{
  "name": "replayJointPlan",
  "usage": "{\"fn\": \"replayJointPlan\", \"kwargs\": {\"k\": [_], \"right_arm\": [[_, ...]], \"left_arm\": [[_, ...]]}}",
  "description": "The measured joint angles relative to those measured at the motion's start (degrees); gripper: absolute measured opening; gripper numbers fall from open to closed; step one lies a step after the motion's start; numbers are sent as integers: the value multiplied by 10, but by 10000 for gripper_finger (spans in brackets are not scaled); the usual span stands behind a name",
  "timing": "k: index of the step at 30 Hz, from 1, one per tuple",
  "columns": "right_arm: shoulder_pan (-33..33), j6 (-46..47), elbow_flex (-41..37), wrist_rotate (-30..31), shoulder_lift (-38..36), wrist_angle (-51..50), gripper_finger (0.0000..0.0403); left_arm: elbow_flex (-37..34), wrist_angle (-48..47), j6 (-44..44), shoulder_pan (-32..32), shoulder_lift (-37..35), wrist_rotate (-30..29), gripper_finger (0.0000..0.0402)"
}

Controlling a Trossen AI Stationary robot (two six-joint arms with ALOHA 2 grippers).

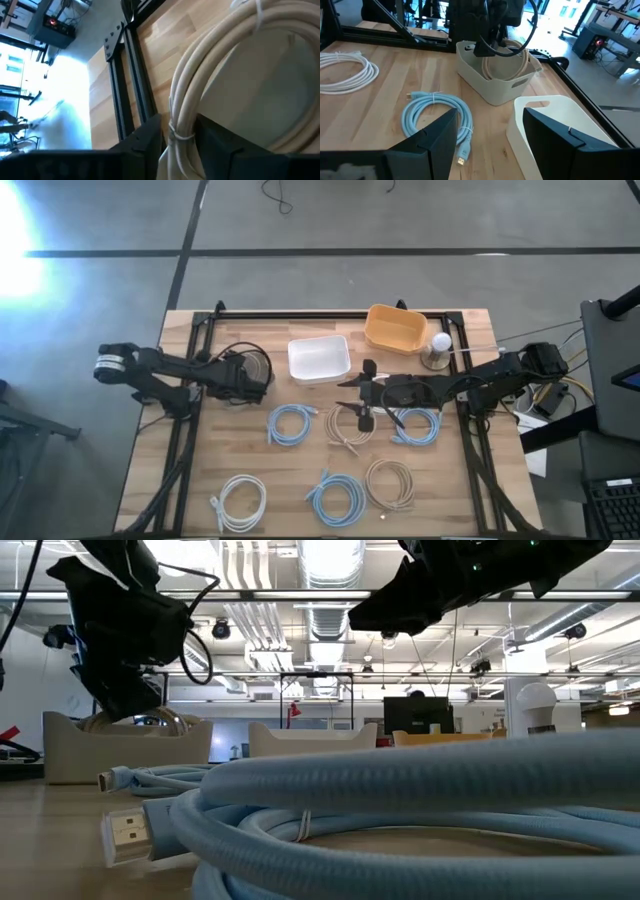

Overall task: Sort HDMI cables
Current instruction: Put the top left brown HDMI cable into the gray bin, then put the top brown HDMI cable into the gray bin

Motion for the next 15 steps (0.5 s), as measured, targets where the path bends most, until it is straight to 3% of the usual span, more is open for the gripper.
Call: {"fn": "replayJointPlan", "kwargs": {"k": [15], "right_arm": [[0,9,0,0,0,13,221]], "left_arm": [[96,0,120,-1,0,-25,201]]}}
